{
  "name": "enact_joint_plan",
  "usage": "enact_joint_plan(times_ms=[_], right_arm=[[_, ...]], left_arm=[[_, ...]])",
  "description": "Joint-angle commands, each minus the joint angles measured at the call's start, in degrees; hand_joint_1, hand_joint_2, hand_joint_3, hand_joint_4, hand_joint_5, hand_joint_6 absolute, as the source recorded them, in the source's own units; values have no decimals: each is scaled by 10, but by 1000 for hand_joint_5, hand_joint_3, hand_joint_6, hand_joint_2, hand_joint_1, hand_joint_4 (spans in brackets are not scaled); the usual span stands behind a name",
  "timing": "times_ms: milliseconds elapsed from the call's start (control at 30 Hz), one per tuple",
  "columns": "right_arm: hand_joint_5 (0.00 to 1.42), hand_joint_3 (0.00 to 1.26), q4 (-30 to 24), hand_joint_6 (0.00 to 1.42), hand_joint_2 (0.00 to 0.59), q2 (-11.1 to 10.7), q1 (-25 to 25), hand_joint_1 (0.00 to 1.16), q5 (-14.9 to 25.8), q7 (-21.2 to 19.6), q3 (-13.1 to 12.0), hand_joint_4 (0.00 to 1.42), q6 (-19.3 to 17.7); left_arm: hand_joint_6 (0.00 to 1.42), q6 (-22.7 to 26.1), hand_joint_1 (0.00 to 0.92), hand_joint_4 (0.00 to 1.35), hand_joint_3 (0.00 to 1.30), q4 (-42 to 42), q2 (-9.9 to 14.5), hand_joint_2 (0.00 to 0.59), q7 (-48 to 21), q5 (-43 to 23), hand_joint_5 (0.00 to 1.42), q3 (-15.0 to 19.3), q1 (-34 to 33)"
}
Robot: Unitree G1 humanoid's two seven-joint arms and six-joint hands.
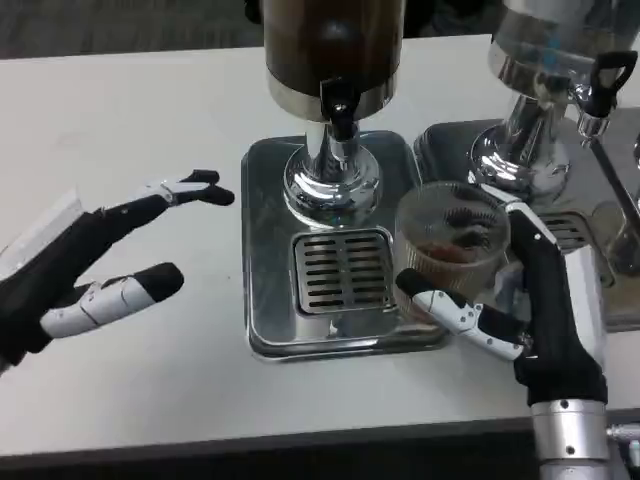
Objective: Grasp the cup under the faucet to collect the drink, then remove the cup.
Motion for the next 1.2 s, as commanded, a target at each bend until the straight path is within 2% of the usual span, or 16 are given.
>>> enact_joint_plan(times_ms=[33, 567, 900, 1033, 1200], right_arm=[[1089, 662, -41, 1424, 167, 4, 9, 890, 15, 18, -12, 860, -1], [1092, 677, -130, 1424, 157, 2, 56, 898, 25, 63, -36, 874, 12], [1092, 686, -143, 1424, 159, 7, 60, 908, 29, 78, -43, 878, 17], [1100, 686, -161, 1424, 156, 8, 63, 911, 34, 85, -46, 889, 18], [1092, 687, -190, 1424, 146, 8, 74, 916, 43, 102, -50, 889, 24]], left_arm=[[97, -19, 0, 74, 263, -25, 26, 90, 13, 7, 87, 1, 25], [78, -50, 0, 73, 251, -110, 81, 89, 4, -30, 72, 1, 110], [76, -56, 0, 73, 251, -137, 92, 88, 7, -36, 72, 3, 139], [44, -77, 0, 5, 200, -150, 103, 86, 7, -21, 6, 4, 153], [1, -110, 0, 0, 75, -163, 110, 76, 21, 12, 0, 18, 167]])
